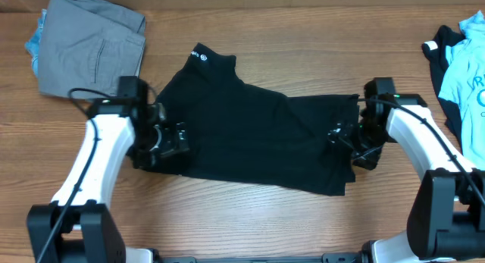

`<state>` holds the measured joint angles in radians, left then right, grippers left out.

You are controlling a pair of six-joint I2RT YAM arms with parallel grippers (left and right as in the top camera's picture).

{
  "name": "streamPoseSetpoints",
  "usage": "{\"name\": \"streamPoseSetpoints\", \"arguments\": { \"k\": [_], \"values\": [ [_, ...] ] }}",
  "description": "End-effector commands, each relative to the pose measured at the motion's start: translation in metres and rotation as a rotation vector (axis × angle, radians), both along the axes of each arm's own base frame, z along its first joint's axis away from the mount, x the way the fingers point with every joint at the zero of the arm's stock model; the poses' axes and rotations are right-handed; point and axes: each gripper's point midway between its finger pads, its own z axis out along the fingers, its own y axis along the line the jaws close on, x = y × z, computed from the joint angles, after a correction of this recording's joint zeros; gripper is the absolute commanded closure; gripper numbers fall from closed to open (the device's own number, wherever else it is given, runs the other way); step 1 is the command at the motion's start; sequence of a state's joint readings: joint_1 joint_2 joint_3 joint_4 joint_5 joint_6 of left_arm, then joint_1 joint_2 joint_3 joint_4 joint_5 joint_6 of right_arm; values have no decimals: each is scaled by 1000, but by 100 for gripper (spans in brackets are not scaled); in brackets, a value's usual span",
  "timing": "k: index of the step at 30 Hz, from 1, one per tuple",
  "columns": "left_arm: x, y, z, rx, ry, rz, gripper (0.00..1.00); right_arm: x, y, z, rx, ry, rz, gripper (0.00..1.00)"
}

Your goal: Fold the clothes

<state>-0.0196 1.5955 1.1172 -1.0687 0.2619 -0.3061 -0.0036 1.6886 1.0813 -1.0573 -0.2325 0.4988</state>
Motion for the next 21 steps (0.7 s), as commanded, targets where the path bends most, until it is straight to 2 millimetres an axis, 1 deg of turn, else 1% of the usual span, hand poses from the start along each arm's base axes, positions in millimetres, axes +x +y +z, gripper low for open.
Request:
{"name": "streamPoseSetpoints", "arguments": {
  "k": [1,5,8,11,13,15,17,18,19,21],
  "values": [
    [4,-4,-15,36,53,61,0,8,22,13,59,-52,53,5],
    [8,-4,-33,37,87,72,2,9,30,13,59,-65,82,3],
    [11,-4,-44,38,107,76,6,11,32,13,60,-74,86,3],
    [15,-5,-52,37,107,78,8,13,32,13,60,-82,86,2],
    [20,-6,-54,26,95,78,11,13,32,13,60,-84,86,2],
    [24,-11,-55,0,84,77,18,13,32,13,60,-84,86,2],
    [27,-14,-55,-15,74,81,35,14,32,13,60,-86,86,2],
    [27,-14,-55,-18,73,83,40,14,32,13,60,-87,86,2],
    [28,-14,-55,-18,70,84,44,14,32,13,60,-89,86,2],
    [29,-14,-55,-18,67,83,49,15,32,13,60,-92,87,2]
  ]
}}
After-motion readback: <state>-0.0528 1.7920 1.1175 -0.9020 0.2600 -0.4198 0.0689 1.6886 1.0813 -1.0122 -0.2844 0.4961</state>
